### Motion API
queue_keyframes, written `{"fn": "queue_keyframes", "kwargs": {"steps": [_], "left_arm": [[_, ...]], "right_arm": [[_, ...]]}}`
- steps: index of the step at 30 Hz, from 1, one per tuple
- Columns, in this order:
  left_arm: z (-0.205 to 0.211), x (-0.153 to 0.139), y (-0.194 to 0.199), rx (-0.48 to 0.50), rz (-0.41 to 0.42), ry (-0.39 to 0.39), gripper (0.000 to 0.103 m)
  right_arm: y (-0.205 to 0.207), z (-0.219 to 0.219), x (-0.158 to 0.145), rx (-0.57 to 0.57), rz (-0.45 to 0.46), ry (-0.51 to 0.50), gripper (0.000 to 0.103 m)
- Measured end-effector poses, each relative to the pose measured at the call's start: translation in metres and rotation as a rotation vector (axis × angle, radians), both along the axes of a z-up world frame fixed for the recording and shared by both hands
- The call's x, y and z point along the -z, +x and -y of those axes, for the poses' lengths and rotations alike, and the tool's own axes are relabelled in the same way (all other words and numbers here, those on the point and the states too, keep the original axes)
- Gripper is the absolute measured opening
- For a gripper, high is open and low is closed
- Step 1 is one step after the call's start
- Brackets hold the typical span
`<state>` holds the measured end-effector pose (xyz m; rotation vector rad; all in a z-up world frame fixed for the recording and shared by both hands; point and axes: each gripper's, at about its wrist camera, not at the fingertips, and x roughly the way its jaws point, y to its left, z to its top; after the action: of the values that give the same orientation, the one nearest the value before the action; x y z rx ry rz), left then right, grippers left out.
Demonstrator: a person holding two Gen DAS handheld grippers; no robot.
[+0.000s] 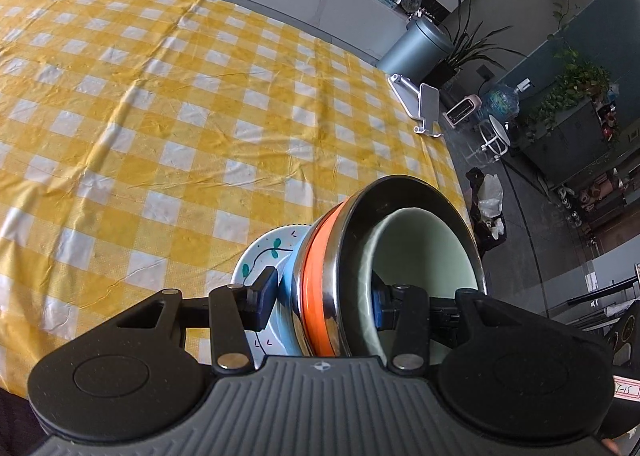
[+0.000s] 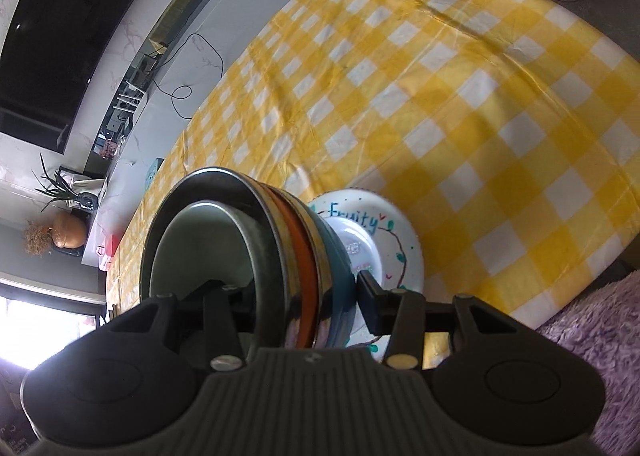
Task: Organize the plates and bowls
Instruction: 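Lift the bowl stack with both grippers and lower it onto the Fruity plate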
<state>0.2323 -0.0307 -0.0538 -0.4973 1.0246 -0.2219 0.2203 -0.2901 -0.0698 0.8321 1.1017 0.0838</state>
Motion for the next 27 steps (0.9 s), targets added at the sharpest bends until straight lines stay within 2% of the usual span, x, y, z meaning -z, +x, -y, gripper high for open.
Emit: {"fn": "queue_keyframes", "kwargs": {"steps": [14, 20, 24, 27], "left_arm": [[0.003, 0.019, 0.018, -0.012, -0.069, 0.007, 0.049], [0.002, 0.022, 0.020, 0.000, -0.069, 0.008, 0.048], [0.002, 0.022, 0.021, 0.006, -0.064, 0.010, 0.048], [0.000, 0.023, 0.022, 0.010, -0.059, 0.000, 0.048]], "right_arm": [[0.017, 0.002, 0.022, -0.002, -0.072, 0.010, 0.045], [0.021, 0.002, 0.022, -0.010, -0.062, -0.005, 0.046], [0.023, 0.002, 0.022, -0.011, -0.057, 0.002, 0.048], [0.024, 0.003, 0.024, -0.013, -0.050, 0.023, 0.054]]}}
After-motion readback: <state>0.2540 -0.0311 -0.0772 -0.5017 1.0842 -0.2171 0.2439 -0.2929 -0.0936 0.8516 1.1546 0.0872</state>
